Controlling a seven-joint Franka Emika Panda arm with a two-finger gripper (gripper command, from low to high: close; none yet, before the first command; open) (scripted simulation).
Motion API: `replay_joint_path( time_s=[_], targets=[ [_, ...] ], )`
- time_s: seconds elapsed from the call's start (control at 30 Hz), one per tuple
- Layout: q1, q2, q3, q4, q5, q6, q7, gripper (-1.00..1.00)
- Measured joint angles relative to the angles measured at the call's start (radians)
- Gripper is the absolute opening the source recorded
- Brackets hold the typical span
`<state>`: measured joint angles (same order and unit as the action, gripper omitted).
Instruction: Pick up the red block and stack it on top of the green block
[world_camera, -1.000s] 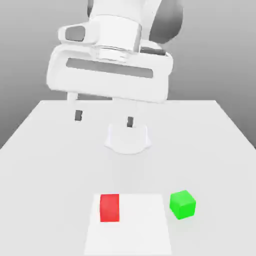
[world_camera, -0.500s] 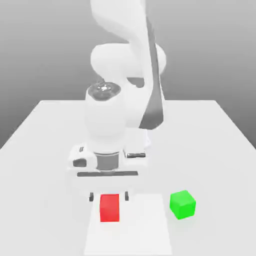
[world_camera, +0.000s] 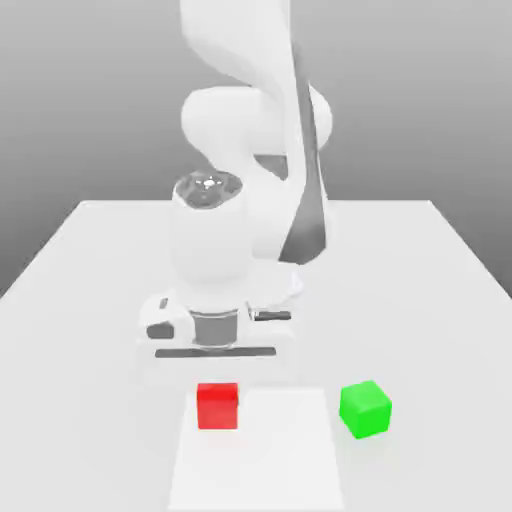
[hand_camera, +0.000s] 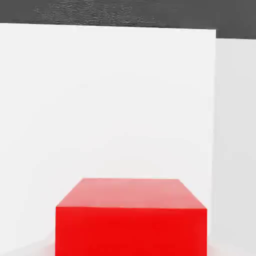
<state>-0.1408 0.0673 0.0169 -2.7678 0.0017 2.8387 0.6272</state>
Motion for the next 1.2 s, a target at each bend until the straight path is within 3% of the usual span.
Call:
replay_joint_path(
  time_s=[0.13,0.77,1.2],
  targets=[
    [0.014,-0.074,0.025,-0.009,0.006,-0.063,0.102,-1.00],
    [0.224,-0.186,0.297,-0.008,0.078,-0.174,1.143,-1.00],
    [0.194,-0.054,0.307,0.013,-0.073,-0.068,1.297,-1.00]
  ],
)
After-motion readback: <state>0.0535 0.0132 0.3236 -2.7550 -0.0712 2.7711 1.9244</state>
